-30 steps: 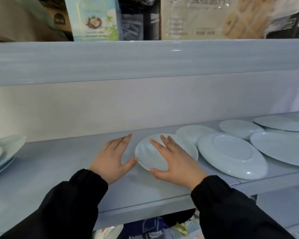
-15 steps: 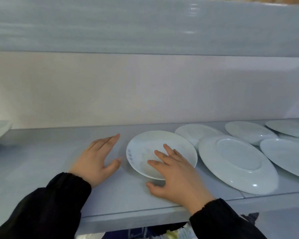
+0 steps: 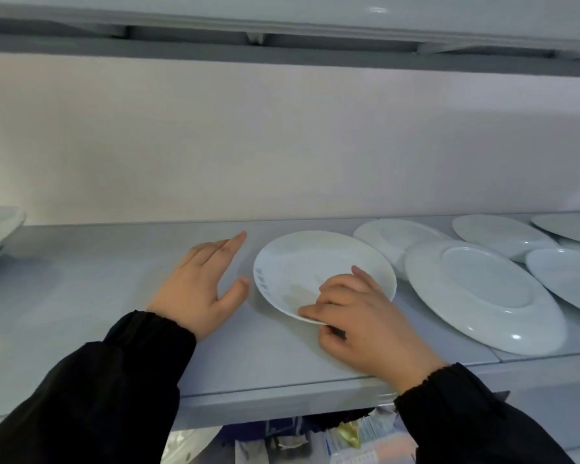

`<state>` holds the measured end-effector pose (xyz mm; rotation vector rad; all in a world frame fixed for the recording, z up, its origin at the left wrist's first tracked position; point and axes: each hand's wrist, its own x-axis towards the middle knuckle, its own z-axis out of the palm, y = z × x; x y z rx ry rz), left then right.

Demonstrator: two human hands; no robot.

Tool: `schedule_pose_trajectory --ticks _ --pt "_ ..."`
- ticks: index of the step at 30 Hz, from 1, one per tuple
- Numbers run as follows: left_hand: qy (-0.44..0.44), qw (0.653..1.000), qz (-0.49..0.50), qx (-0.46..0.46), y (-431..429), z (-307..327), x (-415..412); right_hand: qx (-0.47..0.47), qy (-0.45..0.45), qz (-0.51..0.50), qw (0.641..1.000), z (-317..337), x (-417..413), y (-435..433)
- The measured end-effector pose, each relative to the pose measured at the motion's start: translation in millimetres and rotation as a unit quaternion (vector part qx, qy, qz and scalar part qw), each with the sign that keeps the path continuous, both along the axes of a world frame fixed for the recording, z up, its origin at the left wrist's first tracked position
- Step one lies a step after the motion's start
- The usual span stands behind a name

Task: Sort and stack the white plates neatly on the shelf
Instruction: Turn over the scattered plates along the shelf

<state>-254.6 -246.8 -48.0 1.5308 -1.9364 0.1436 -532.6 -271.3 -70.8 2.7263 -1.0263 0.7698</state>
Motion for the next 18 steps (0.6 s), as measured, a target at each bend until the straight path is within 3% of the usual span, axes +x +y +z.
schedule_pose_trajectory --ticks 10,18 --pt "0.013 0.999 -0.034 -0.012 -0.9 -2.0 -3.1 0.071 -0.032 -0.024 0.997 0.7 -0.5 1.7" --pt "0.008 0.998 -0.054 -0.010 0.6 -3.5 -3.5 0.033 -0.007 -0.045 0.998 0.2 4.8 2.0"
